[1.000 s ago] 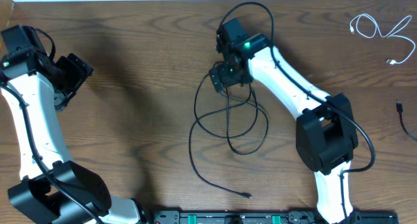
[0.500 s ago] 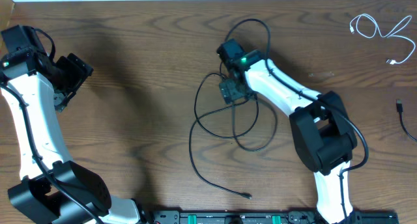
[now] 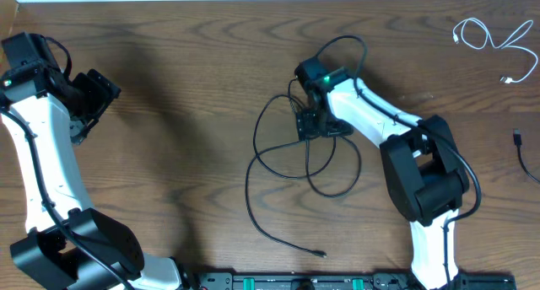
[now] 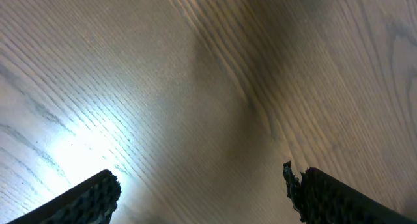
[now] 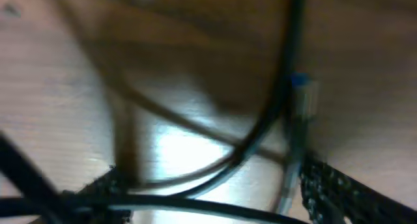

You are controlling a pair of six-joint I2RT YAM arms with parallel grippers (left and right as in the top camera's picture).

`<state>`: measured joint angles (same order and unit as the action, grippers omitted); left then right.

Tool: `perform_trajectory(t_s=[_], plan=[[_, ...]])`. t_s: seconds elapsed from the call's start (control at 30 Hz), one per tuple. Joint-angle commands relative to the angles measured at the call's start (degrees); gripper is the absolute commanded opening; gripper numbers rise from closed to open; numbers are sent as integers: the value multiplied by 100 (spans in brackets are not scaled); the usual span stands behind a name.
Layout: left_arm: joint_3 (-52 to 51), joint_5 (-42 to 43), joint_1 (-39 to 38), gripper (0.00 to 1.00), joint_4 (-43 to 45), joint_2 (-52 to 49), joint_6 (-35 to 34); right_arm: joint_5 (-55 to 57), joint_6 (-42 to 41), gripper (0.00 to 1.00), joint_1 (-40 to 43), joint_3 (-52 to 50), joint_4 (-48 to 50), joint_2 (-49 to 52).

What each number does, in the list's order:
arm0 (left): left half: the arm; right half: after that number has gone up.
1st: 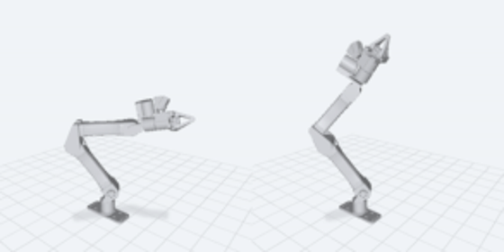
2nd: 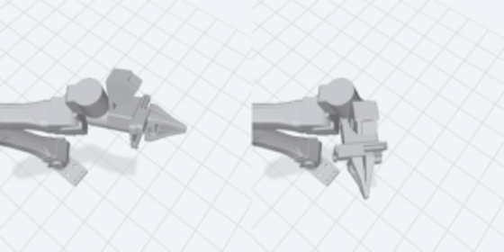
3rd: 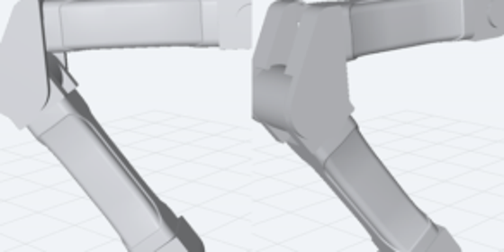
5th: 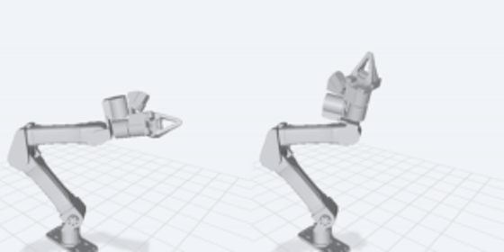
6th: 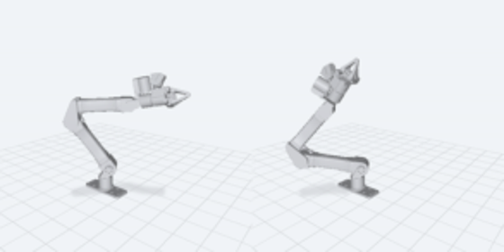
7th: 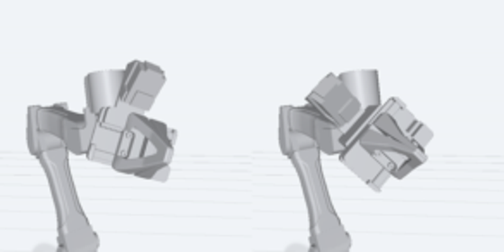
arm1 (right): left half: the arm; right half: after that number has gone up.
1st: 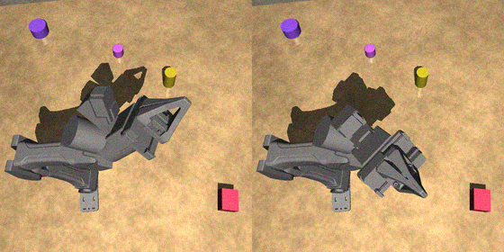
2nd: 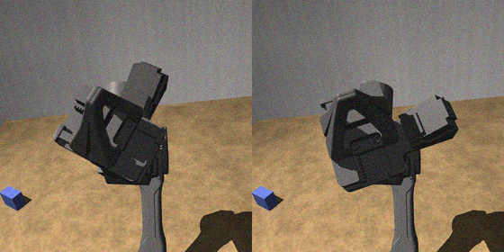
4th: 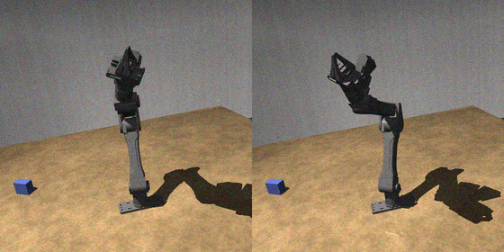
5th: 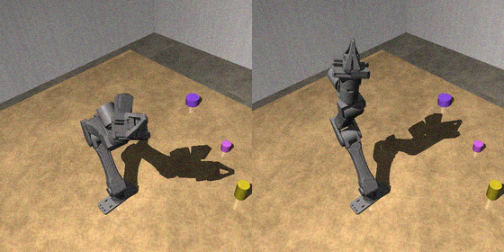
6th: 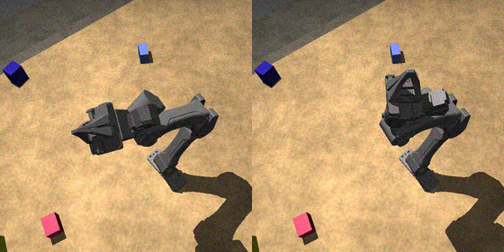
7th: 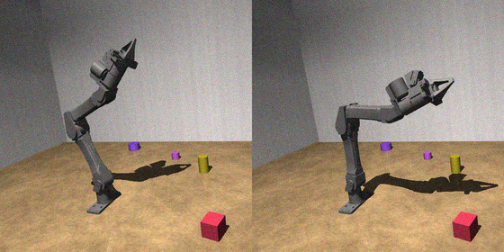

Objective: Untangle cables

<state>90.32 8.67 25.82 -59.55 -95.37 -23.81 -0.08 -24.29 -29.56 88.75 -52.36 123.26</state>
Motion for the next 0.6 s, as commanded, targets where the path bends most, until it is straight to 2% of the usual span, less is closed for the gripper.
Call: perform_trajectory(t_s=[0.0,0.1,0.17,0.27,0.4,0.57], plan=[[-11,-9,9,89,-20,-35,-15,-195,-463,64,-136,-407,157,-31],[-11,13,9,89,-20,-33,-13,-155,-562,37,-151,-518,249,-31],[-11,98,9,89,-17,-33,-11,-142,-566,23,-149,-518,286,-31],[-11,118,9,89,-20,-33,-11,-140,-568,10,-138,-516,374,-31],[-11,118,9,89,-17,-33,-11,-153,-562,1,-72,-424,396,-46],[-11,118,9,89,-17,-35,-11,-271,-114,1,125,-61,170,-326]])
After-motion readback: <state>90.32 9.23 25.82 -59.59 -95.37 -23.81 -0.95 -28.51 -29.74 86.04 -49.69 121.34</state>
